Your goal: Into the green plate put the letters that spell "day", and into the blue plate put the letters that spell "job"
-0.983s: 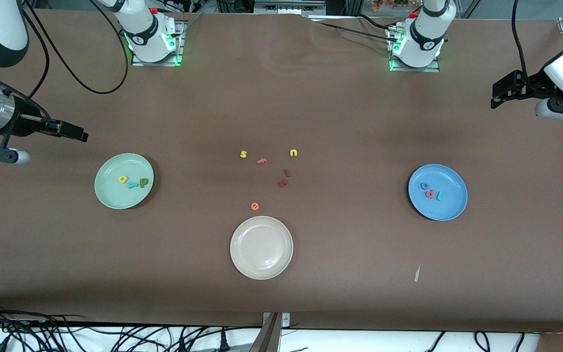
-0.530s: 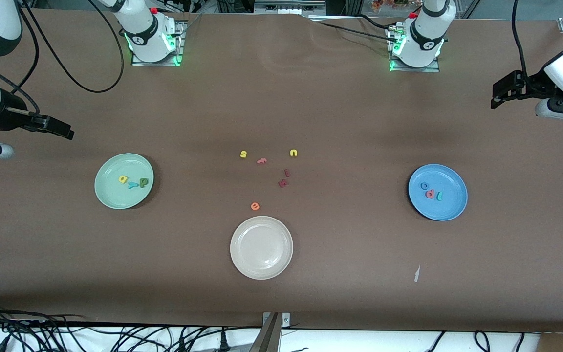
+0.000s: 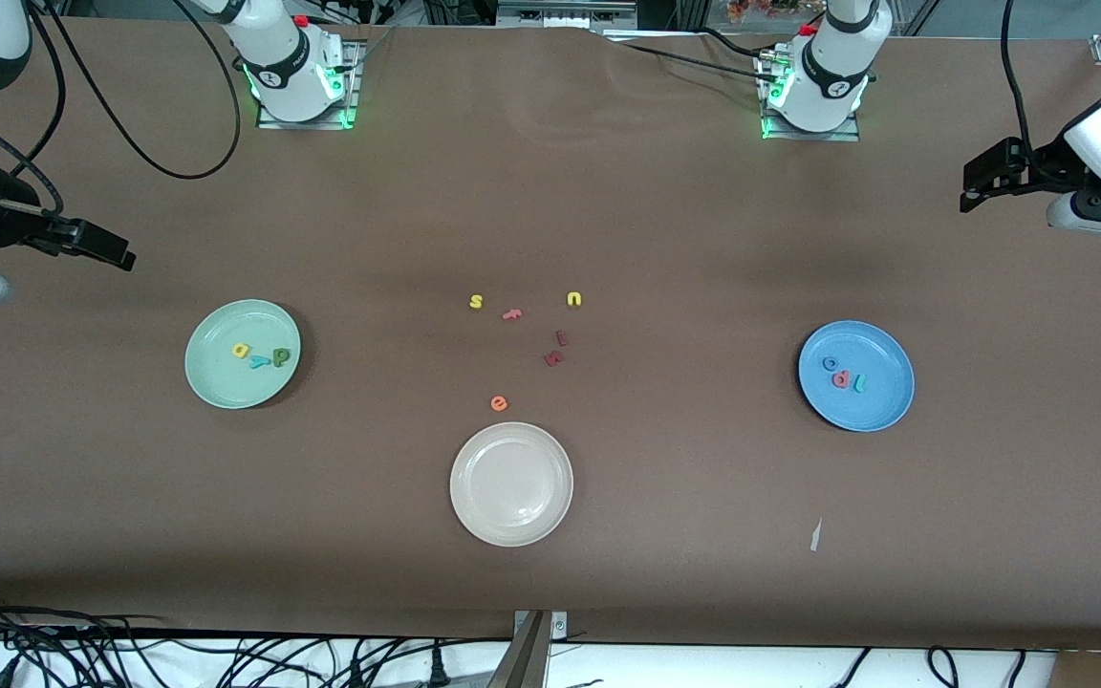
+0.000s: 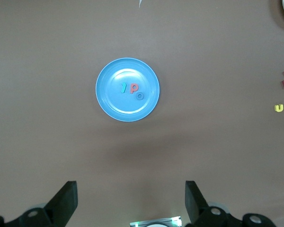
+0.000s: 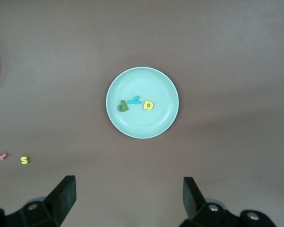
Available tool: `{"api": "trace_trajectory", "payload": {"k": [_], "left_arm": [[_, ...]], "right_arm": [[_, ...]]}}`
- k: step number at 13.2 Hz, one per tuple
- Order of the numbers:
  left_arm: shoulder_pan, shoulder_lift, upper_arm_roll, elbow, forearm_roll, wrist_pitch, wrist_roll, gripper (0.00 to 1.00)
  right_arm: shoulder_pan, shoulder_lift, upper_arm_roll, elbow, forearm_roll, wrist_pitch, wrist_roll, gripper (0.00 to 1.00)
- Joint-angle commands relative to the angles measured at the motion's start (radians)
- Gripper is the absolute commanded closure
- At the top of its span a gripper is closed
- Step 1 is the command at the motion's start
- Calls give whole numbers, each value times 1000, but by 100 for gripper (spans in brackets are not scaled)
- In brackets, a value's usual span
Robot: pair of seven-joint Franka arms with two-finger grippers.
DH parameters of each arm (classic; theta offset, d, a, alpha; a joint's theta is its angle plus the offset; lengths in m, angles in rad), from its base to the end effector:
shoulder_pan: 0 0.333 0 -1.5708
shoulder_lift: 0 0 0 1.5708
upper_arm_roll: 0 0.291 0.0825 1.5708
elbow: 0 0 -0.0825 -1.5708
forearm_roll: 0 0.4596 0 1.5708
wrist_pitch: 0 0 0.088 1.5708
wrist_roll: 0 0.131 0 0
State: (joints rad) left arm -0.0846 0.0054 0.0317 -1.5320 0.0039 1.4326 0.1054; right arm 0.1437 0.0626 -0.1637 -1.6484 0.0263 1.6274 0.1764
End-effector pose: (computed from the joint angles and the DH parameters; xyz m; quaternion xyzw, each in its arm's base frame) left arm 0.6136 -0.0320 0.5819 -0.9955 0.0788 0.0524 0.0007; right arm 0.6438 -0.0077 0.4984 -0.9942 0.0993 0.0419 0.0047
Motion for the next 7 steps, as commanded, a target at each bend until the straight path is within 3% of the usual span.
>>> {"api": "trace_trajectory", "payload": {"k": [1,7], "left_arm": [[0,13,2,32,-2,-18,-1,0],[0,13,2,32,-2,-18,-1,0]], "right_arm": [[-13,-4,12,2,-11,5,-8,0],[-12,-1,13,12,-22,5,-6,0]]}}
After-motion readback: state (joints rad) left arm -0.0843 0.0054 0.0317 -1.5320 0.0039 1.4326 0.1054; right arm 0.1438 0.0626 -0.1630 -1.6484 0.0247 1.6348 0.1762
